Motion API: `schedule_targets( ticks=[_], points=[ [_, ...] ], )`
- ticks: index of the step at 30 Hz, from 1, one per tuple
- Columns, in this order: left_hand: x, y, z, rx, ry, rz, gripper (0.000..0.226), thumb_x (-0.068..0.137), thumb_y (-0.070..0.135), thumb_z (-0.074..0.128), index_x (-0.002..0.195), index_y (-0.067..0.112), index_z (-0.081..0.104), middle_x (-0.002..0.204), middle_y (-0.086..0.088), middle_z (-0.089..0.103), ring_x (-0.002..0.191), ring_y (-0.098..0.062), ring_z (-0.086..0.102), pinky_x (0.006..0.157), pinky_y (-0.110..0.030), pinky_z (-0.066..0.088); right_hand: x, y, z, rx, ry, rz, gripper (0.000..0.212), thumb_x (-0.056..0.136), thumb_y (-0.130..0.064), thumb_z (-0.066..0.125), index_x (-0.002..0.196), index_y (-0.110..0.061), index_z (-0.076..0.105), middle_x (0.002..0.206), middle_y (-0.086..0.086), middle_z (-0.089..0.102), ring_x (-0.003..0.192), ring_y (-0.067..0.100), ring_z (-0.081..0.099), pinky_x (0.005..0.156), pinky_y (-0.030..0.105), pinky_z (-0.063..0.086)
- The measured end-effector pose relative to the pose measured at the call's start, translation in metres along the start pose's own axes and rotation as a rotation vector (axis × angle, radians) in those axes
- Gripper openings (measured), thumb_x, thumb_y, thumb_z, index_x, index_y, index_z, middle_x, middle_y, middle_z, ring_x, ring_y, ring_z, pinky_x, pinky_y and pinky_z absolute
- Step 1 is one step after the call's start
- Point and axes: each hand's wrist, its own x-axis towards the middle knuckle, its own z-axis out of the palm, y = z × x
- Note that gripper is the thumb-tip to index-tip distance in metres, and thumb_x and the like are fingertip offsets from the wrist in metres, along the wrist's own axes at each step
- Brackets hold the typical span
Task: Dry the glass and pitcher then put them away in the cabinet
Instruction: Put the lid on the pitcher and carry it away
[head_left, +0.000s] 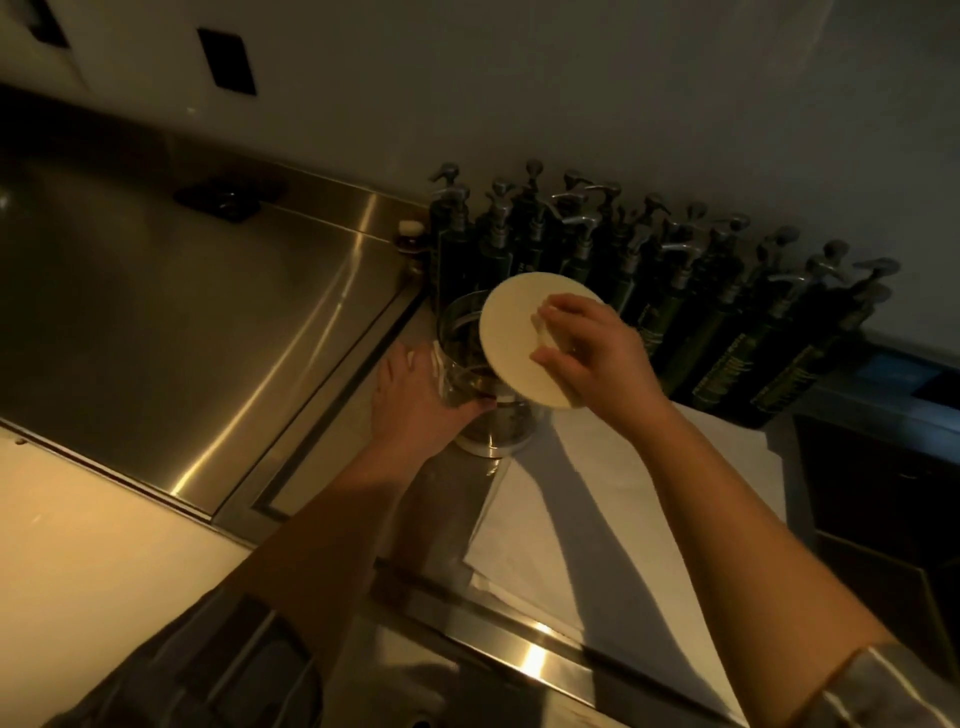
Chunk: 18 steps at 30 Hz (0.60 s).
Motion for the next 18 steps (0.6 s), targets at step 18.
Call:
schedule_targets(
  ticks=[18],
  points=[
    [0.0,-0.009,0.003,0.043,-0.051,-0.001,0.117,0.057,0.088,0.055,0.147,0.022,0.017,0.153,-0.014,0.022,0.14,-0.033,0.025,0.112,-0.046,0.03,0.072,0.003,0.036,-0.143,-0.371,-0.066,0.047,0.089,-0.023,0.065,0.134,-0.013,0.054,0.145,0.003,0.044,0.134,0.02,0.038,0.107,0.027,0.026]
  ],
)
